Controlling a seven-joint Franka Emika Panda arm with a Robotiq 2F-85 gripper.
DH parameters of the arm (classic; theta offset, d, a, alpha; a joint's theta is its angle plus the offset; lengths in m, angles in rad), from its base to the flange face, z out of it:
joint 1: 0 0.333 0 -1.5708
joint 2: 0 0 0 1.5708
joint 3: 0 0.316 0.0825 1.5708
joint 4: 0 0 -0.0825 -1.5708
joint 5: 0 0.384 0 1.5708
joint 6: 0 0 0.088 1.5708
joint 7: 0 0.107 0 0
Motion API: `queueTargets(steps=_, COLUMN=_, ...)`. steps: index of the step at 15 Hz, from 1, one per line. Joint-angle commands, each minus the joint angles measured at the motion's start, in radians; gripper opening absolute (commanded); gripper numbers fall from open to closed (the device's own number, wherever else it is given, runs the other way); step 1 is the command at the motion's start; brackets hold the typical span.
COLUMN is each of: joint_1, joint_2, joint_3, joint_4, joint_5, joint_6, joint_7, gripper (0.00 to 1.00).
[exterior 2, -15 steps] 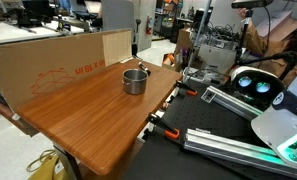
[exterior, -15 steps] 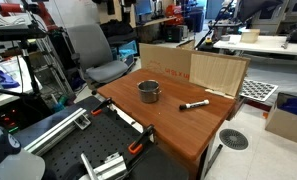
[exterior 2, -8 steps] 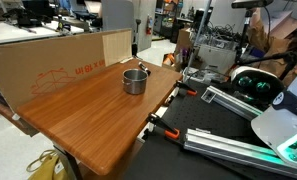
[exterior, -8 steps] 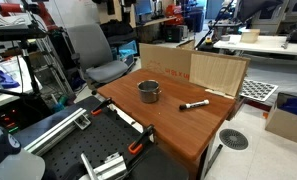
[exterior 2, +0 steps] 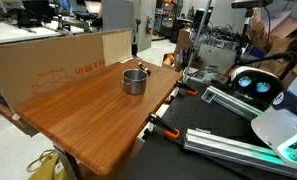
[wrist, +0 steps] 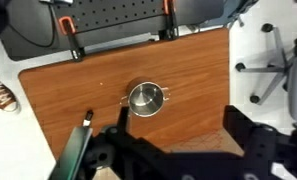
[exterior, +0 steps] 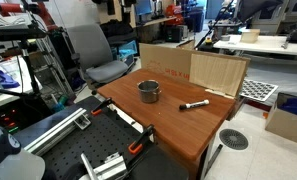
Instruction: Pick up the black marker from the table and place it in the pot
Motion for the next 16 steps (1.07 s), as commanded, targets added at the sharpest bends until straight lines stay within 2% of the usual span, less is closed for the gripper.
queueTargets(steps=1, joint_1=-0.006, joint_2=0.020, joint_3=0.007, joint_4=0.010, joint_5=0.024, joint_6=0.005, joint_7=-0.005, gripper=1.00)
queueTargets(steps=8, joint_1=-0.014, joint_2=0.140, joint_3=-0.017, joint_4=0.082, joint_5=0.102, joint_6=-0.004, joint_7=0.004, gripper=1.00)
queueTargets(steps=16, joint_1=-0.076, joint_2=0.358, joint_3=-0.048, joint_4=0.198, joint_5=0.144, joint_6=0.022, joint_7=0.053, gripper=1.00)
